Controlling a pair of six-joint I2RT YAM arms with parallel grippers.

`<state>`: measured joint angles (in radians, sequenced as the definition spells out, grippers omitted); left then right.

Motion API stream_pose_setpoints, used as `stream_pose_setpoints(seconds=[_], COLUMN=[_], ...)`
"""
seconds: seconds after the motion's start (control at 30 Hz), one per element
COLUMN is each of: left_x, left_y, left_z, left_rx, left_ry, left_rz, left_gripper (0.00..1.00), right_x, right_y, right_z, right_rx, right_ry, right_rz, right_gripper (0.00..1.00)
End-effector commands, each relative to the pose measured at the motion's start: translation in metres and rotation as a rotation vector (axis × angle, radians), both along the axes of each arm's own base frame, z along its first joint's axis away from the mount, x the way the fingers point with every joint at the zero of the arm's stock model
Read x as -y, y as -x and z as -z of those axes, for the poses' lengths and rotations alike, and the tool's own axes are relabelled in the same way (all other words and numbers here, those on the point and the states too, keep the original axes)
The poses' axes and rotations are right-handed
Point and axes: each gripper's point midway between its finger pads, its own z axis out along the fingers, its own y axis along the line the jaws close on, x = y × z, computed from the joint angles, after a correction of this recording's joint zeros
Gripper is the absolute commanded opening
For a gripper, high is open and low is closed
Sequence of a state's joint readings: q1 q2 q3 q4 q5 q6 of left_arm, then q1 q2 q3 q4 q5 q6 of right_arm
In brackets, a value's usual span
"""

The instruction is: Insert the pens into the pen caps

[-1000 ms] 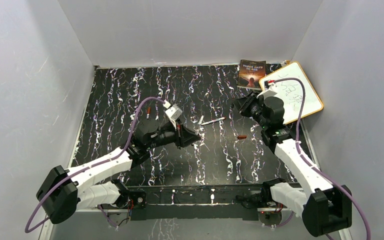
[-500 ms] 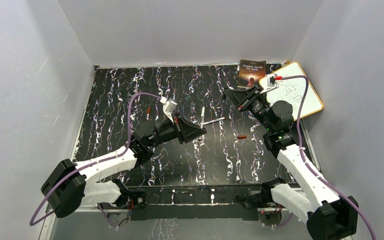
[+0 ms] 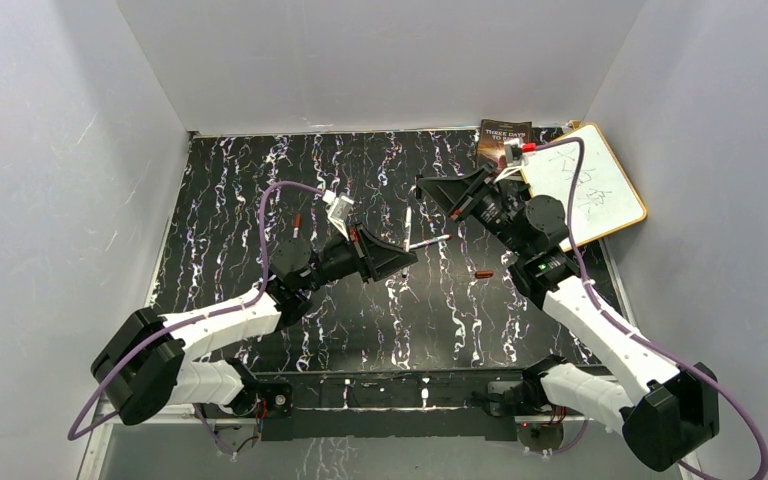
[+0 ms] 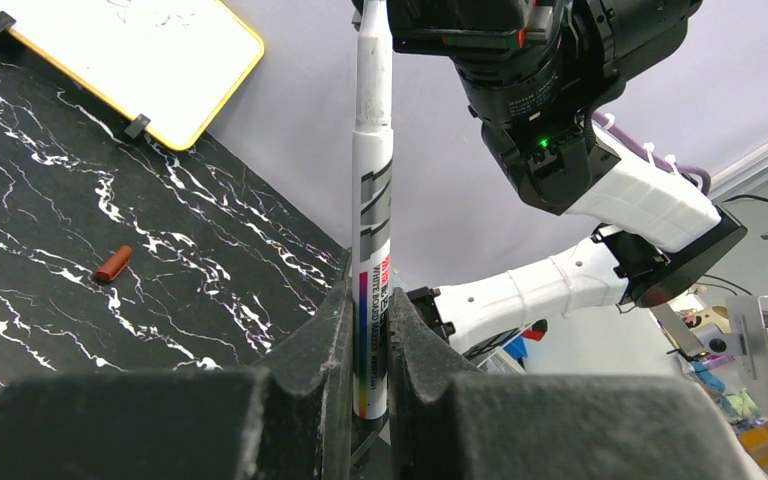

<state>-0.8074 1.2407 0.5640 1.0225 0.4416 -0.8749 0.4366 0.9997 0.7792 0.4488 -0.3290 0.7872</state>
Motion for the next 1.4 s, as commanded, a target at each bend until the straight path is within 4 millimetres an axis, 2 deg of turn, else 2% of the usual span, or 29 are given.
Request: stream_pose_setpoints(seconds=[0.0,0.23,0.83,1.37], left_x=[0.001,0.002,0.001,0.001], left_y=[0.000,-0.001,-0.002,0.001], left_z=[-0.033,-0.035,-0.035,-0.038], left_rx=[0.078,0.091,0.094,0.113], left_ry=[0.074,0.068,0.066,0.058], left_rz=[0.002,-0.001,-0.012,0.001], left_gripper=[0.00,0.00,0.00,0.00], right_x=[-0.008,-0.017,-0.011,-0.016], right_y=[0.009,0.011,0.020,0.017], right_z=[-0.047,-0.047,-0.052,-0.050], right_rx=[0.132,0.133,0.145,0.143], right_ry=[-0.062,-0.059,-0.048,-0.035], right_rz=[-0.020,-0.040,-0.030,-0.039], right_gripper=[0.00,0.00,0.00,0.00])
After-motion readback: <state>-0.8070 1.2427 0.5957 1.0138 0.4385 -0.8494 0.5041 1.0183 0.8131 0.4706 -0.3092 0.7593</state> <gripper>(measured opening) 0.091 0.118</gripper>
